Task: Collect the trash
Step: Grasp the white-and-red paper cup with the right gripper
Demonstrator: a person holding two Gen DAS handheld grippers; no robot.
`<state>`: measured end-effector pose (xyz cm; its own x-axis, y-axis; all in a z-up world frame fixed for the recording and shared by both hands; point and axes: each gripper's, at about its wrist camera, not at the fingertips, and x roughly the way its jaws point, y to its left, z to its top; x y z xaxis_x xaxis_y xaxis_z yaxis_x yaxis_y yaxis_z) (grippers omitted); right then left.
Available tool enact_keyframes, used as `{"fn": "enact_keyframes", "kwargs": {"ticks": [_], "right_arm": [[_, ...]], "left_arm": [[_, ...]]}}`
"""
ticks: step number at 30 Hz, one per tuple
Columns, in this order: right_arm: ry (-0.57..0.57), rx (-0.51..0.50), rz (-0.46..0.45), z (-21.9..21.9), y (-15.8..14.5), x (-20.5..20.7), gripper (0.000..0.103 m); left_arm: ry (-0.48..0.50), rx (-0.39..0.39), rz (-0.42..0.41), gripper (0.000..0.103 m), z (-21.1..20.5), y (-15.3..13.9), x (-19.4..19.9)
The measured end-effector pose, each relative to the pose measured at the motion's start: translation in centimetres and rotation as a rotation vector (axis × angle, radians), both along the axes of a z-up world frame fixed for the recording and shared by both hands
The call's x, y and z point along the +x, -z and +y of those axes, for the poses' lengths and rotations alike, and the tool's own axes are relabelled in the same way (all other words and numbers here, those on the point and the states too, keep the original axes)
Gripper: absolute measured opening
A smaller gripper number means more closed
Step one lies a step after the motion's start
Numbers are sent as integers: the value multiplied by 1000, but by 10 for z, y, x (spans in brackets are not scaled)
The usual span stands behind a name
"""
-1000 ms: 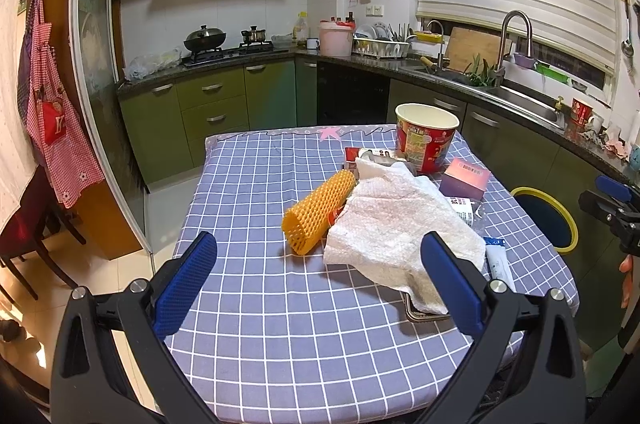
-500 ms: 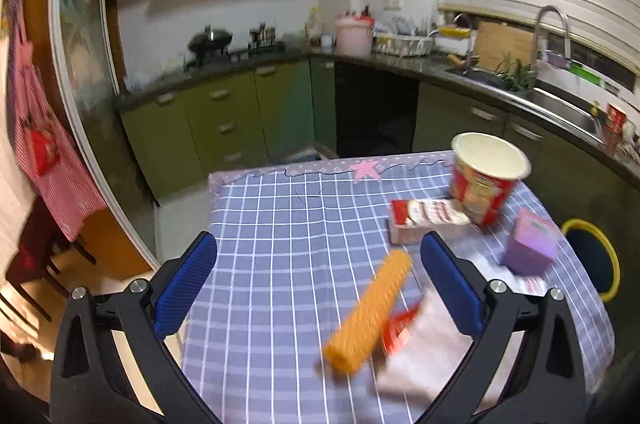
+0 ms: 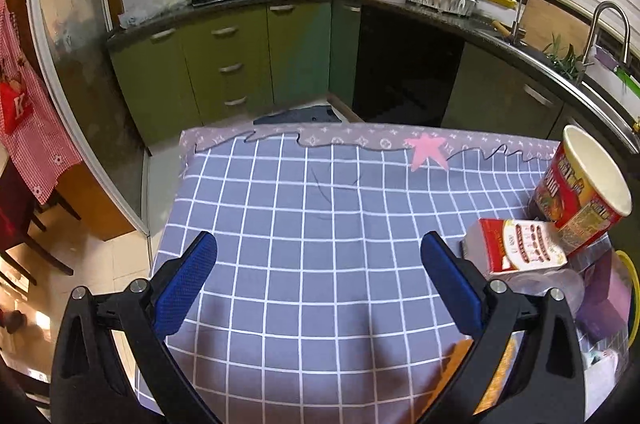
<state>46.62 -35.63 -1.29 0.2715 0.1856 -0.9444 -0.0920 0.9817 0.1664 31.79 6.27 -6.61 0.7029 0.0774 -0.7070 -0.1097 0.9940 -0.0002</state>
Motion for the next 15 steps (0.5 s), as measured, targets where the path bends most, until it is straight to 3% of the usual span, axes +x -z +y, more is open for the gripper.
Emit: {"fn": "enact_keyframes", "kwargs": {"ticks": [5,13,15], "right_arm": [[-6,-61,60,11,24,21,54],[-20,-150,141,35,51,29,12],[-15,-156,143,35,54,29,8]], "left_arm": [[15,-21,26,97,2,13,0],[25,-15,22,97,0,14,-1],[18,-4,15,97,0,13,-2]]}}
